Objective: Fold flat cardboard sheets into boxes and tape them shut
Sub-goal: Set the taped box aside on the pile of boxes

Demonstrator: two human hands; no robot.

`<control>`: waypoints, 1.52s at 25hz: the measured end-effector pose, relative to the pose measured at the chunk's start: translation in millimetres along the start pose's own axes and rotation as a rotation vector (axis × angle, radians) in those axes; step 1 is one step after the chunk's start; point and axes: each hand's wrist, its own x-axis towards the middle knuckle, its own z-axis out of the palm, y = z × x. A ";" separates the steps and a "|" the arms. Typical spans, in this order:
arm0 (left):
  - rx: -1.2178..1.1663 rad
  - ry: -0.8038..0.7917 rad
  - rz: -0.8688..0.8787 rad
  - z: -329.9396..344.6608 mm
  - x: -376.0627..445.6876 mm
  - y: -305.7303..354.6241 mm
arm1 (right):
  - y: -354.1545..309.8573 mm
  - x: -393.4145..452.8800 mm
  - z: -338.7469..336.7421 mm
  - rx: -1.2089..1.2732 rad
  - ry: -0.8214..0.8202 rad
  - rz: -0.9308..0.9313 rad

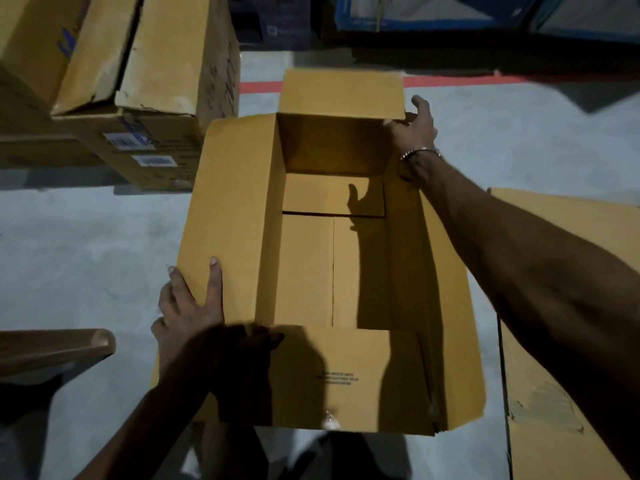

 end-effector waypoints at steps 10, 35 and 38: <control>0.110 0.254 -0.042 -30.0 -26.9 17.8 | 23.7 -54.9 -49.4 -0.683 -0.284 -0.458; -0.117 -0.144 0.327 24.3 -191.7 60.4 | 87.4 -332.1 -202.0 -0.381 -0.055 0.586; -0.078 -0.145 0.366 25.8 -190.2 55.3 | 38.2 -329.4 -226.2 -0.257 0.013 0.505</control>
